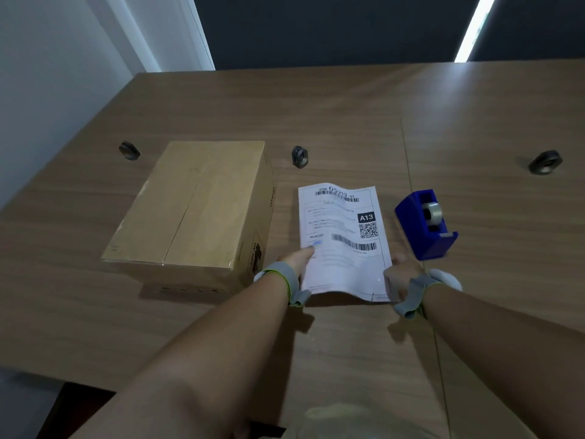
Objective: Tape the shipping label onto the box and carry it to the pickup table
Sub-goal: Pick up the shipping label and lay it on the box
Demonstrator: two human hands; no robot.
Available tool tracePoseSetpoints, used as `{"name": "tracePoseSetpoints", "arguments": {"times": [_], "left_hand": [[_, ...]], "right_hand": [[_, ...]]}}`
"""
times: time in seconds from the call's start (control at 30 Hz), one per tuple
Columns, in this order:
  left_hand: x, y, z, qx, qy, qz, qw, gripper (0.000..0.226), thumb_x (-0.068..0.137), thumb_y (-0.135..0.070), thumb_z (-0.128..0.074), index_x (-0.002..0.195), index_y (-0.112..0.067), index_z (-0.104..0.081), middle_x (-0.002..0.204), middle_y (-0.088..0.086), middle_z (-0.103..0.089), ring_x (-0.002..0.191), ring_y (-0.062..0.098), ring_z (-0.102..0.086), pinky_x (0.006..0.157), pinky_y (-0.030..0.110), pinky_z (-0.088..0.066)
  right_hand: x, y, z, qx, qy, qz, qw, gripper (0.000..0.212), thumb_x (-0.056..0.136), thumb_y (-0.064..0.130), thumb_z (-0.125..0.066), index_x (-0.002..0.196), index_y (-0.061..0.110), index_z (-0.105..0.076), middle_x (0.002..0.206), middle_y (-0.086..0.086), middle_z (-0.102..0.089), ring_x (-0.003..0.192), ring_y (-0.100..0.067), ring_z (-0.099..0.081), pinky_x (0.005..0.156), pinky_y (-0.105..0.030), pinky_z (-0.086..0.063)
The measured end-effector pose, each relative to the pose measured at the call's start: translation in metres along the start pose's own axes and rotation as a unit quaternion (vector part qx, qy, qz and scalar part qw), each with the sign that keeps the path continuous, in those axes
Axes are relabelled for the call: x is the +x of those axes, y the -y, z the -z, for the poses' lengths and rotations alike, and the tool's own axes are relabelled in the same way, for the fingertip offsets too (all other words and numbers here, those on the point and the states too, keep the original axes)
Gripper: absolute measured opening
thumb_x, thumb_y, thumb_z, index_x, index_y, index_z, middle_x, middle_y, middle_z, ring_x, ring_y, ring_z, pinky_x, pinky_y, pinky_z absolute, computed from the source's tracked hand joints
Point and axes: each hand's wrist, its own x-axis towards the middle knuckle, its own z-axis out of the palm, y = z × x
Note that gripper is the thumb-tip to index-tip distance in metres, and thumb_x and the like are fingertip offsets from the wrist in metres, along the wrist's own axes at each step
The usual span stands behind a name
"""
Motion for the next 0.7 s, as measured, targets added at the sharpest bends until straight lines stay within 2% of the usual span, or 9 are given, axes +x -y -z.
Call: {"name": "tracePoseSetpoints", "arguments": {"times": [0.07, 0.13, 0.2, 0.3, 0.43, 0.5, 0.57, 0.63, 0.7], "left_hand": [[0.0, -0.001, 0.003, 0.031, -0.004, -0.048, 0.998, 0.025, 0.09, -0.029, -0.063, 0.106, -0.011, -0.062, 0.095, 0.0, -0.064, 0.083, 0.021, -0.06, 0.074, 0.026, -0.051], [-0.003, -0.003, 0.006, 0.069, -0.021, -0.115, 0.991, 0.009, 0.092, -0.022, -0.061, 0.096, -0.015, -0.063, 0.089, -0.003, -0.063, 0.076, 0.016, -0.06, 0.065, 0.018, -0.049], [-0.006, -0.007, 0.007, 0.085, -0.014, -0.165, 0.982, 0.008, 0.092, -0.02, -0.061, 0.092, -0.014, -0.067, 0.089, 0.001, -0.067, 0.082, 0.021, -0.064, 0.074, 0.021, -0.052], [-0.015, -0.02, 0.013, 0.13, -0.008, -0.207, 0.97, 0.011, 0.092, -0.022, -0.06, 0.09, -0.015, -0.069, 0.091, 0.0, -0.07, 0.091, 0.025, -0.067, 0.086, 0.036, -0.052], [-0.032, -0.045, 0.025, 0.137, -0.011, -0.269, 0.953, 0.018, 0.092, -0.022, -0.06, 0.098, -0.008, -0.07, 0.1, 0.008, -0.074, 0.094, 0.029, -0.068, 0.088, 0.042, -0.054], [-0.036, -0.058, 0.035, 0.15, -0.028, -0.287, 0.946, 0.022, 0.092, -0.022, -0.06, 0.099, -0.004, -0.069, 0.098, 0.01, -0.072, 0.09, 0.029, -0.067, 0.081, 0.036, -0.052], [-0.045, -0.07, 0.055, 0.146, -0.048, -0.301, 0.941, 0.02, 0.091, -0.025, -0.06, 0.097, -0.008, -0.069, 0.089, 0.005, -0.068, 0.081, 0.023, -0.062, 0.071, 0.029, -0.047], [-0.051, -0.081, 0.079, 0.147, -0.061, -0.315, 0.936, 0.015, 0.091, -0.027, -0.061, 0.093, -0.014, -0.068, 0.087, 0.001, -0.065, 0.08, 0.02, -0.06, 0.073, 0.029, -0.046], [-0.058, -0.089, 0.103, 0.169, -0.08, -0.311, 0.932, 0.013, 0.092, -0.028, -0.06, 0.093, -0.018, -0.068, 0.091, -0.002, -0.067, 0.085, 0.021, -0.063, 0.08, 0.031, -0.049]], "right_hand": [[-0.005, -0.001, 0.004, 0.032, -0.023, -0.005, 0.999, 0.038, 0.092, -0.011, -0.039, 0.129, -0.009, -0.049, 0.112, -0.024, -0.06, 0.091, -0.032, -0.055, 0.065, -0.018, -0.042], [-0.012, 0.001, 0.007, 0.041, -0.061, -0.008, 0.997, 0.034, 0.09, -0.005, -0.043, 0.121, -0.002, -0.056, 0.119, -0.02, -0.061, 0.107, -0.036, -0.057, 0.081, -0.027, -0.044], [-0.019, 0.005, 0.011, 0.09, -0.077, -0.01, 0.993, 0.032, 0.085, -0.001, -0.048, 0.114, 0.007, -0.061, 0.113, -0.016, -0.064, 0.106, -0.035, -0.059, 0.086, -0.032, -0.046], [-0.025, 0.014, 0.02, 0.141, -0.099, 0.005, 0.985, 0.03, 0.084, 0.0, -0.049, 0.111, 0.008, -0.061, 0.102, -0.012, -0.063, 0.097, -0.032, -0.059, 0.083, -0.034, -0.047], [-0.037, 0.033, 0.029, 0.195, -0.098, 0.026, 0.976, 0.019, 0.082, -0.001, -0.05, 0.087, 0.014, -0.061, 0.081, -0.006, -0.058, 0.082, -0.027, -0.055, 0.075, -0.036, -0.044], [-0.04, 0.047, 0.029, 0.225, -0.111, 0.023, 0.968, 0.022, 0.083, 0.006, -0.052, 0.071, 0.025, -0.055, 0.07, -0.001, -0.054, 0.069, -0.021, -0.052, 0.072, -0.036, -0.044], [-0.047, 0.064, 0.023, 0.247, -0.121, 0.04, 0.961, 0.018, 0.079, 0.015, -0.054, 0.068, 0.03, -0.053, 0.07, -0.001, -0.055, 0.072, -0.024, -0.053, 0.074, -0.041, -0.047], [-0.052, 0.081, 0.016, 0.256, -0.118, 0.067, 0.957, 0.008, 0.075, 0.023, -0.055, 0.069, 0.028, -0.057, 0.079, -0.007, -0.061, 0.079, -0.027, -0.056, 0.082, -0.048, -0.052], [-0.064, 0.096, 0.008, 0.259, -0.101, 0.087, 0.957, 0.01, 0.077, 0.027, -0.057, 0.075, 0.019, -0.063, 0.088, -0.015, -0.067, 0.082, -0.033, -0.062, 0.086, -0.05, -0.053]]}}
